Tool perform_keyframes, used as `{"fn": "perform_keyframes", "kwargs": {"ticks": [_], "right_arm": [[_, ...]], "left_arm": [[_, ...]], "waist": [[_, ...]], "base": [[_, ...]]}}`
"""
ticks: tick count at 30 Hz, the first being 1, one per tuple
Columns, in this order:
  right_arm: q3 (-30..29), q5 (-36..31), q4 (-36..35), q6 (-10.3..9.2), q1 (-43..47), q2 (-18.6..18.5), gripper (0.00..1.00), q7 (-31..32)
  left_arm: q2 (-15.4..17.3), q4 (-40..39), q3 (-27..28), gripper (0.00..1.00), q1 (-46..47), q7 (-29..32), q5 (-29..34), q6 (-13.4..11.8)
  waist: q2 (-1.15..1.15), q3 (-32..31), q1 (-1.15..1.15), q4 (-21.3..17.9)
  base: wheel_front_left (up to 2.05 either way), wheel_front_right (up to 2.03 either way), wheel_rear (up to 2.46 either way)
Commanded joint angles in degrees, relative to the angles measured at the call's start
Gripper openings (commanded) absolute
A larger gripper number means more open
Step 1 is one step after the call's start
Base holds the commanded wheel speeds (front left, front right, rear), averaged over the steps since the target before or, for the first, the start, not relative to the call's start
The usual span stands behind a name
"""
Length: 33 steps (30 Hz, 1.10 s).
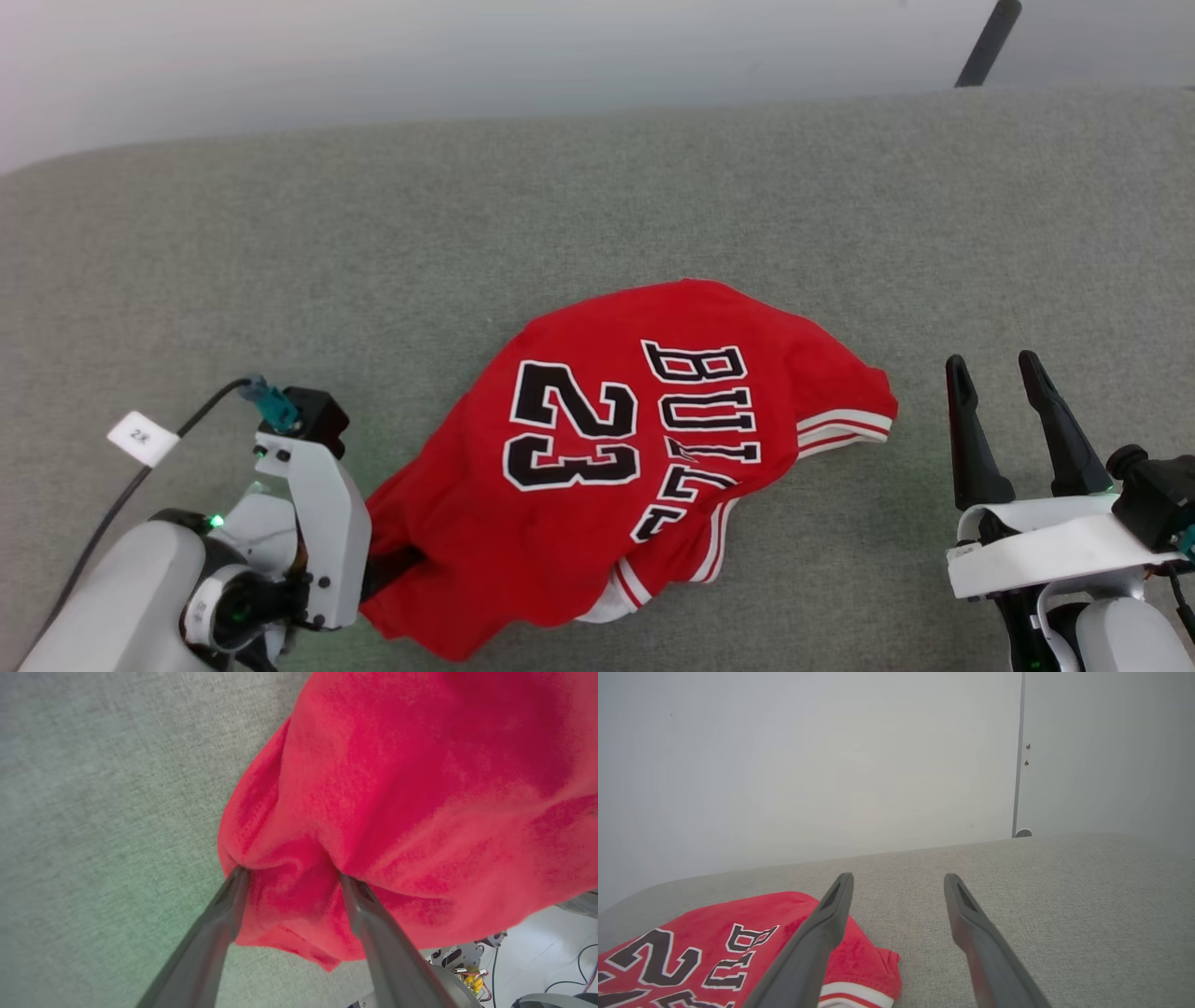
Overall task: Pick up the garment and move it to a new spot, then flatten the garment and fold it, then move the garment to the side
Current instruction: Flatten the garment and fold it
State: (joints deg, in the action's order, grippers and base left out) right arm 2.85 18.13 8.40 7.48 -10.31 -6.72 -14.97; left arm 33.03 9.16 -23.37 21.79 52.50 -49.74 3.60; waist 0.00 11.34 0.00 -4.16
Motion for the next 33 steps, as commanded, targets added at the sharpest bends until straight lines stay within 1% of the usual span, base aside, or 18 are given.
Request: {"fn": "perform_keyframes", "kwargs": {"ticks": [1, 2, 3, 4, 5, 9, 13, 19, 23, 28, 33], "right_arm": [[0.2, 0.4, -0.2, 0.02, -1.0, 0.1, 1.0, -0.3], [0.2, 0.3, -0.3, 0.02, -1.2, 0.1, 1.0, -0.3], [0.3, 0.3, -0.3, 0.02, -1.3, 0.2, 1.0, -0.3], [0.3, 0.3, -0.3, 0.02, -1.2, 0.2, 1.0, -0.3], [0.2, 0.3, -0.3, 0.02, -1.3, 0.3, 1.0, -0.3], [-0.2, 0.1, -0.4, 0.02, -1.7, 0.3, 1.0, -0.3], [-0.5, -0.1, -0.4, 0.02, -1.5, 0.4, 1.0, -0.3], [-0.4, -0.1, -0.2, 0.02, -1.4, 0.7, 1.0, -0.3], [-0.2, 0.0, -0.3, 0.02, -1.4, 0.8, 1.0, -0.3], [0.4, 0.3, -0.2, 0.02, -1.7, 1.0, 1.0, -0.3], [1.2, 0.9, 0.0, 0.02, -2.1, 1.4, 1.0, -0.3]], "left_arm": [[-0.4, 1.0, -0.1, 1.0, 0.6, 0.0, 0.2, 0.3], [-0.4, 1.9, -0.3, 1.0, 1.0, -0.2, 0.5, 0.4], [-0.6, 2.7, -0.5, 0.95, 1.3, -0.3, 0.5, 0.5], [-0.9, 3.6, -0.5, 0.26, 1.5, -0.5, 0.3, 0.6], [-1.1, 4.2, -0.5, 0.0, 1.9, -0.7, 0.2, 0.9], [-0.6, 5.4, -1.1, 0.0, 3.3, -0.7, 0.9, 1.5], [0.2, 4.8, -0.8, 0.0, 5.1, -0.5, 0.9, 1.9], [1.7, 1.6, 0.3, 0.0, 8.1, 0.2, 1.3, 1.0], [3.0, -0.4, 0.9, 0.0, 10.4, 0.5, 2.2, 1.0], [3.4, -2.8, 0.9, 0.0, 15.6, -0.2, 4.2, 1.5], [2.7, -2.4, -1.4, 0.0, 21.6, -2.9, 7.1, 3.0]], "waist": [[0.0, 0.6, 0.0, -0.5], [0.0, 0.8, 0.0, -0.6], [0.0, 1.0, 0.0, -0.7], [0.0, 1.1, 0.0, -0.8], [0.0, 1.2, 0.0, -0.8], [0.0, 1.6, 0.0, -0.8], [0.0, 1.5, 0.0, -0.5], [0.0, 1.0, 0.0, -0.4], [0.0, 1.0, 0.0, -0.7], [0.0, 1.3, 0.0, -2.0], [0.0, 1.9, 0.0, -4.3]], "base": [[0.0, 0.0, 0.0], [0.0, 0.0, 0.0], [0.0, 0.0, 0.0], [0.0, 0.0, 0.0], [0.0, 0.0, 0.0], [0.0, 0.0, 0.0], [0.0, 0.0, 0.0], [0.0, 0.0, 0.0], [0.0, 0.0, 0.0], [0.0, 0.0, 0.0], [0.0, 0.0, 0.0]]}}
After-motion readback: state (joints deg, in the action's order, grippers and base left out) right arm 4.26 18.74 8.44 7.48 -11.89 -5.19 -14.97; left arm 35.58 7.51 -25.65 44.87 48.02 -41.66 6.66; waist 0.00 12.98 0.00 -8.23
